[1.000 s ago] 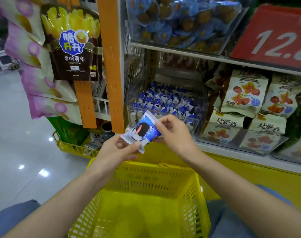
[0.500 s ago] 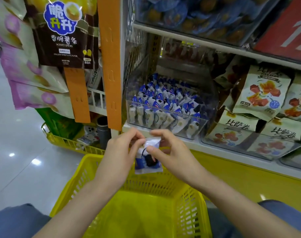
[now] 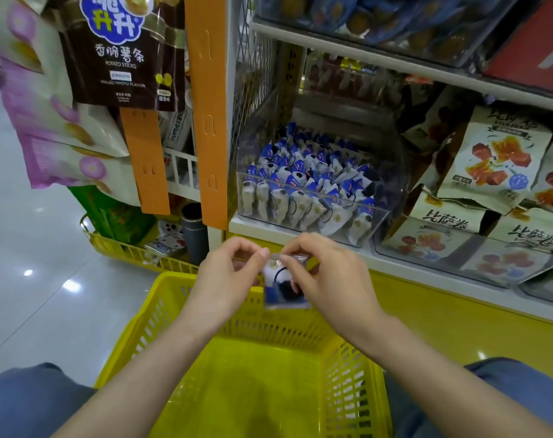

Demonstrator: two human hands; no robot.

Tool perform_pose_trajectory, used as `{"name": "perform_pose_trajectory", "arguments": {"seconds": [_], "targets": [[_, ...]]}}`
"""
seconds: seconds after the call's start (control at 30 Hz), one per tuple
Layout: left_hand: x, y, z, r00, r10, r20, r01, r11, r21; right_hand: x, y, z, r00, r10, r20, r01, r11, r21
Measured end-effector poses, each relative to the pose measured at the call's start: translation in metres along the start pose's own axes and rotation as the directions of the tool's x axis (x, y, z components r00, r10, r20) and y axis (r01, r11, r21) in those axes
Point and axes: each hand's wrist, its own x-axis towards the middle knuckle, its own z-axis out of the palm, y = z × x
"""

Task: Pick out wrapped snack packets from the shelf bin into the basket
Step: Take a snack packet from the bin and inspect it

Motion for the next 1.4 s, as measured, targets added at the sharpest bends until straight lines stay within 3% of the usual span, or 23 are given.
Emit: {"name": "perform_pose_trajectory", "arguments": {"seconds": [0.1,0.17,0.23,0.37,0.43,0.47,0.53,0.63,0.73,0.83,0.9,1.2,1.4], "targets": [[0.002,-0.002,-0.002,0.986,-0.165,0.0,0.165,0.986,-0.021,0.003,0.004,0.0,0.996,0.04,-0.079,-0.033,0.996,0.088],[0.004,0.0,-0.004,0.924,-0.357,0.136,0.378,0.905,-0.193,0.003,0.006,0.0,0.998,0.016,-0.062,-0.004,0.983,0.186],[0.004,0.0,-0.008,0.87,-0.426,0.247,0.488,0.817,-0.309,0.0,0.005,0.004,0.996,-0.094,-0.004,0.093,0.983,0.158],[0.002,-0.005,-0.011,0.91,-0.328,0.253,0.412,0.792,-0.451,-0.006,0.005,0.011,0.954,-0.295,0.053,0.295,0.956,0.005],[0.001,-0.006,-0.01,0.942,-0.276,0.19,0.334,0.814,-0.476,-0.006,0.004,0.013,0.951,-0.303,0.064,0.303,0.953,0.019],[0.001,-0.007,-0.01,0.955,-0.254,0.151,0.296,0.837,-0.461,-0.007,0.002,0.015,0.968,-0.241,0.063,0.237,0.97,0.061],[0.002,-0.009,-0.01,0.972,-0.219,0.087,0.235,0.883,-0.407,-0.006,-0.002,0.017,0.999,0.022,0.046,-0.031,0.975,0.221],[0.002,-0.009,-0.007,0.978,-0.179,0.11,0.208,0.902,-0.377,0.001,-0.002,0.017,0.902,0.385,0.195,-0.428,0.736,0.524],[0.002,-0.011,0.0,0.991,-0.097,0.095,0.118,0.958,-0.261,0.005,-0.001,0.014,0.817,0.391,0.423,-0.573,0.468,0.673],[0.002,-0.012,0.006,0.993,0.095,-0.071,-0.093,0.995,0.032,0.005,-0.002,0.013,0.807,0.41,0.425,-0.58,0.418,0.699],[0.0,-0.013,0.01,0.98,0.193,-0.055,-0.185,0.974,0.133,0.004,-0.001,0.015,0.801,0.43,0.416,-0.582,0.399,0.708],[0.003,-0.022,0.007,0.95,0.308,0.057,-0.312,0.913,0.262,0.003,0.001,0.021,0.853,0.412,0.319,-0.502,0.484,0.717],[-0.003,-0.018,0.004,0.936,0.347,0.055,-0.326,0.798,0.507,-0.005,0.003,0.029,0.917,0.314,0.244,-0.398,0.744,0.537]]}}
